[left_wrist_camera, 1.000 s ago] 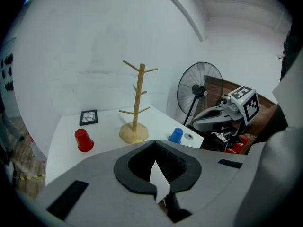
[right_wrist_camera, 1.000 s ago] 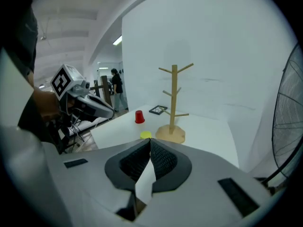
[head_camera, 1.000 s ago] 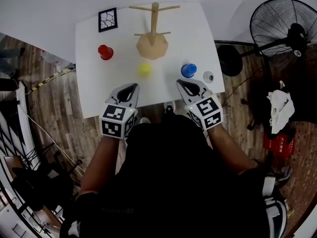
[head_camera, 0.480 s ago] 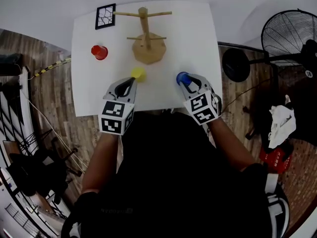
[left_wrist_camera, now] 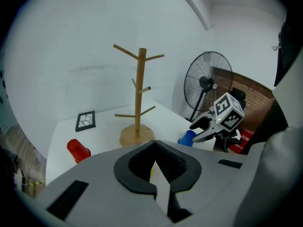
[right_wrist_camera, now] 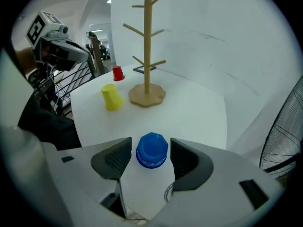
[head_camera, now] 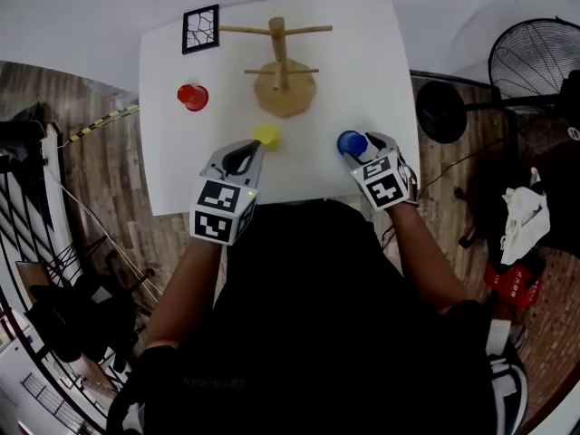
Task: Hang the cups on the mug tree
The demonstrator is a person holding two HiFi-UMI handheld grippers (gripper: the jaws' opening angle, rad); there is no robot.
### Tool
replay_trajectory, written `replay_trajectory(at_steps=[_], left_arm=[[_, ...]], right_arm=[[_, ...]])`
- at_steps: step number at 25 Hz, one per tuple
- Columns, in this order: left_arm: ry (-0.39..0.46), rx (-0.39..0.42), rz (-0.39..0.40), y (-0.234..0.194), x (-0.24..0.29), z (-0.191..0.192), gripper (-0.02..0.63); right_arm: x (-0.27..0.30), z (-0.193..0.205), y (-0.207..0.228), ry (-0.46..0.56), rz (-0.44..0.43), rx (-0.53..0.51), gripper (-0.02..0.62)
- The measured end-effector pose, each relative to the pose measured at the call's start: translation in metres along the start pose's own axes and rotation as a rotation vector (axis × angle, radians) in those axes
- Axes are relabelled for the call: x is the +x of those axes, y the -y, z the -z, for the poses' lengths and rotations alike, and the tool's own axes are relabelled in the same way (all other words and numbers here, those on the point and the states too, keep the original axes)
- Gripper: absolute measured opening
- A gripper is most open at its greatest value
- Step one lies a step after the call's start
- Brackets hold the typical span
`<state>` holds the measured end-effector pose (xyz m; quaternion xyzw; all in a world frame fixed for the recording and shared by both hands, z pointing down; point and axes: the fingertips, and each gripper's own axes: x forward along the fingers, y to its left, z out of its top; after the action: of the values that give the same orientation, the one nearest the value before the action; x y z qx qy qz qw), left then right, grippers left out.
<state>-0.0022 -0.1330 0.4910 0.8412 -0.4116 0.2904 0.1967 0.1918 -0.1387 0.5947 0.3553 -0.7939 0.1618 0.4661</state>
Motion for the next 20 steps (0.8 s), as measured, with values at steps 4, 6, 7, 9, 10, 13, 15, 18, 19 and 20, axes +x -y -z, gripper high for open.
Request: replay_trajectory(at_steps=[4,6,7,9,10,13,15,18,19,20], left_arm=[[-0.008,0.027,0.028,-0.011,-0.004,0.005,0.015],[0.002,0.021,0.036,-0.018,-0.009,0.006,0.015],[0.006,0.018,0.037,-0.021,-0.012,0.006,0.015],[0.007,0.015,0.036,-0.029,-0.018,0.010,0.015],[0.007,0.012,0.035,-0.033,-0.020,0.012,0.015],[0.011,0.000,0.030,-0.045,-0.027,0.017,0.015],[0.014,-0.005,0.031,-0.051,-0.030,0.019,0.015],[0.021,-0.008,0.037,-0.056,-0.034,0.019,0.015],[0.022,-0.005,0.040,-0.057,-0.035,0.020,0.015],[0.022,-0.001,0.042,-0.059,-0.036,0.020,0.015]], right_arm=[[0.013,0.004,0.003,-0.032,0.039,0.039,0.236],[0.015,0.006,0.006,-0.033,0.054,0.082,0.236],[0.015,0.006,0.007,-0.033,0.061,0.101,0.235],[0.016,0.009,0.009,-0.041,0.076,0.125,0.235],[0.016,0.010,0.009,-0.047,0.084,0.131,0.235],[0.018,0.011,0.010,-0.055,0.108,0.141,0.235],[0.018,0.012,0.010,-0.057,0.121,0.148,0.226],[0.017,0.010,0.008,-0.059,0.136,0.153,0.222],[0.016,0.009,0.008,-0.057,0.140,0.152,0.221],[0.015,0.007,0.007,-0.054,0.145,0.152,0.221]])
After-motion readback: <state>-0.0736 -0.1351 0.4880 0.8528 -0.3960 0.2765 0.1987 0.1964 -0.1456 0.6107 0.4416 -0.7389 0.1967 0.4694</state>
